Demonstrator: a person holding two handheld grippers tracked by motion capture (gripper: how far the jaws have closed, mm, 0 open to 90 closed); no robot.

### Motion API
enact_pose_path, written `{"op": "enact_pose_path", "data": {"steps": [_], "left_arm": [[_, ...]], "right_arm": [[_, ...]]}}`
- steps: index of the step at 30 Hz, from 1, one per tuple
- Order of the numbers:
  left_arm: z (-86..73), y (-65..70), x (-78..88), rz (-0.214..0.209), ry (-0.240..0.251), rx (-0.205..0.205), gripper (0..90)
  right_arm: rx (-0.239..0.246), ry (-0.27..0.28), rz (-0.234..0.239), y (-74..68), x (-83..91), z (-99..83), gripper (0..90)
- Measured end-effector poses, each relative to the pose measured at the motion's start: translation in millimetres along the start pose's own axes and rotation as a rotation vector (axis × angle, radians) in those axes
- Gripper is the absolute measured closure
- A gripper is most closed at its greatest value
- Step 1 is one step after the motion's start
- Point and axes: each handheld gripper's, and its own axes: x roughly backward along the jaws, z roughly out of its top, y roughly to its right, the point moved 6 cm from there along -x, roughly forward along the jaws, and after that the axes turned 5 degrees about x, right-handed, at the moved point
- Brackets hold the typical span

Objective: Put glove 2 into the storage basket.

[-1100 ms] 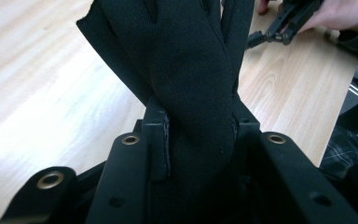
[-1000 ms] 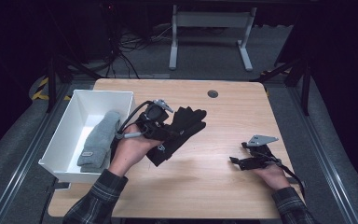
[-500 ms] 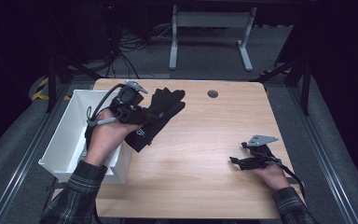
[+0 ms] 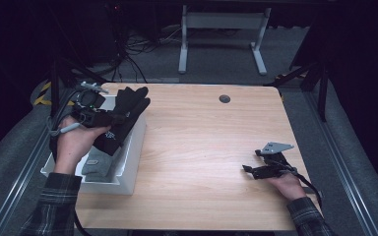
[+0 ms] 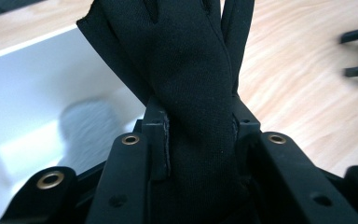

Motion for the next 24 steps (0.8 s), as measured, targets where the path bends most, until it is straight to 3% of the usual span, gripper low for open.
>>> {"op": "enact_pose_path", "data": {"steps": [4, 11, 20, 24], "left_arm": [[-11.8, -20.6, -4.4, 0.032, -0.007, 0.05, 67.8], [-36.2, -50.9, -29.0, 0.061, -0.045, 0.127, 67.3], [-56.7, -71.1, -54.6, 0.067, -0.085, 0.185, 64.0], [-61.5, -76.2, -61.6, 0.075, -0.09, 0.206, 51.5]], "right_arm": [[-0.001, 0.0, -0.001, 0.1, 0.0, 0.0, 16.6], [-0.002, 0.0, -0.002, 0.1, 0.0, 0.0, 16.6], [-0.002, 0.0, -0.002, 0.2, 0.0, 0.0, 16.6], [-0.002, 0.0, -0.002, 0.2, 0.0, 0.0, 16.6]]}}
